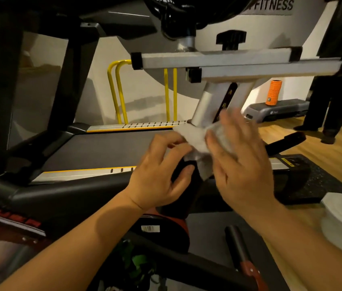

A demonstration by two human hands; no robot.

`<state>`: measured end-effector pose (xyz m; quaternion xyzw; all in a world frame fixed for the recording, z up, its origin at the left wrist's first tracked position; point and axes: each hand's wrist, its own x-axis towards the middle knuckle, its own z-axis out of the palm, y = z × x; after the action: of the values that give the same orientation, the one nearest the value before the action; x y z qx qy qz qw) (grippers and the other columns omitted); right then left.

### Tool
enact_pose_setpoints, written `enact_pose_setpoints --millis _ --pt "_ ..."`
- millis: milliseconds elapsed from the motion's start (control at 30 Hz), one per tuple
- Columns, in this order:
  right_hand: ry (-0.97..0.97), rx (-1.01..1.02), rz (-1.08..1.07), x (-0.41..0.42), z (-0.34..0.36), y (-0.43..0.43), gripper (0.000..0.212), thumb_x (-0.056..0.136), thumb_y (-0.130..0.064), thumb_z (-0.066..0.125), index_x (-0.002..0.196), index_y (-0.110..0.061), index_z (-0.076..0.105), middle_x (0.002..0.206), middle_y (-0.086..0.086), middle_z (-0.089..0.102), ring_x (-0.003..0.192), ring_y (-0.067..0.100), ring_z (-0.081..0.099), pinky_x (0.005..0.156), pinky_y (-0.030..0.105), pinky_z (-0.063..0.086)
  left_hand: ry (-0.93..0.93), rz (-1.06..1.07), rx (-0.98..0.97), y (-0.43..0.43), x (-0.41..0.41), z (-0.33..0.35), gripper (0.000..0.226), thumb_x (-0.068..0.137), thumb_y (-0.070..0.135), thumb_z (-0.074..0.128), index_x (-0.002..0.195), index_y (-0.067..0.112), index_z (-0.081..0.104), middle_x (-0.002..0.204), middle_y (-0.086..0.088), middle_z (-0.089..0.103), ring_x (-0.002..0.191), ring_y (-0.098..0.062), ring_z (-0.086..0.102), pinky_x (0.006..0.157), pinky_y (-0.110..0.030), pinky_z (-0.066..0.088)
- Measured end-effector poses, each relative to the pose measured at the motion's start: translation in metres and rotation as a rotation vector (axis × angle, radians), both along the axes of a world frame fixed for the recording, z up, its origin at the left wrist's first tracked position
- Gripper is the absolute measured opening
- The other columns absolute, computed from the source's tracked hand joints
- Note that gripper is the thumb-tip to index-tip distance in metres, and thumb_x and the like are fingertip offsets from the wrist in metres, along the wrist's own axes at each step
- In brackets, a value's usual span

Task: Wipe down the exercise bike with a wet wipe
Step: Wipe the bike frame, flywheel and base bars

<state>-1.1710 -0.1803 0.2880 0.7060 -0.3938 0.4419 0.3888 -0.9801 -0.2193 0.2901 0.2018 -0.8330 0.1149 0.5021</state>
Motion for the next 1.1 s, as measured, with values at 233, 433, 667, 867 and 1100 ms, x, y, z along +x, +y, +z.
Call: enact_pose_setpoints --millis 233,433,667,867,1100 --pt "0.439 0.229 -0.082 0.001 -0.071 0.004 0.050 0.094 -0.011 0.037 0.143 -0.003 0.037 0.157 0.016 0.019 0.146 0.034 0.020 0.118 0.056 0.016 0.217 0.026 0.296 0.004 0.004 0.009 0.023 0.084 0.015 0.041 0.096 0.003 0.056 0.089 -0.009 0.058 0.083 -0.024 0.057 0.073 -0.041 0.048" --pt "0.089 0.098 -0.154 0.014 -0.031 0.008 0.042 0.100 0.000 0.035 0.141 0.001 0.044 0.155 0.018 0.027 0.146 0.035 0.020 0.116 0.061 0.019 -0.006 0.055 0.593 0.006 0.005 0.019 0.024 0.100 0.039 0.035 0.106 0.024 0.053 0.086 0.000 0.061 0.080 -0.020 0.058 0.070 -0.039 0.048" --pt "-0.021 0.118 -0.031 0.020 -0.114 0.014 0.022 0.097 -0.018 0.059 0.117 -0.017 0.065 0.131 0.005 0.047 0.114 0.027 0.049 0.086 0.044 0.048 -0.588 0.360 0.423 -0.002 0.024 0.014 0.059 0.092 0.063 0.016 0.124 0.021 0.042 0.067 0.013 0.044 0.070 -0.023 0.055 0.065 -0.039 0.042" --pt "-0.707 0.133 0.118 0.038 -0.053 0.014 0.020 0.096 -0.010 0.054 0.095 -0.001 0.072 0.093 0.006 0.060 0.083 0.008 0.053 0.076 0.005 0.041 -0.557 0.475 0.474 0.011 0.020 0.014 0.056 0.089 0.071 0.034 0.122 0.026 0.043 0.074 0.008 0.053 0.069 -0.016 0.055 0.063 -0.033 0.044" --pt "-1.115 0.751 0.071 0.082 -0.107 0.037 0.021 0.102 -0.030 0.045 0.085 -0.027 0.057 0.080 -0.015 0.059 0.075 -0.002 0.056 0.060 0.004 0.039 -0.379 0.369 0.775 0.021 0.019 0.023 0.037 0.102 0.055 0.017 0.099 0.037 0.049 0.089 0.002 0.061 0.090 -0.022 0.058 0.077 -0.037 0.043"
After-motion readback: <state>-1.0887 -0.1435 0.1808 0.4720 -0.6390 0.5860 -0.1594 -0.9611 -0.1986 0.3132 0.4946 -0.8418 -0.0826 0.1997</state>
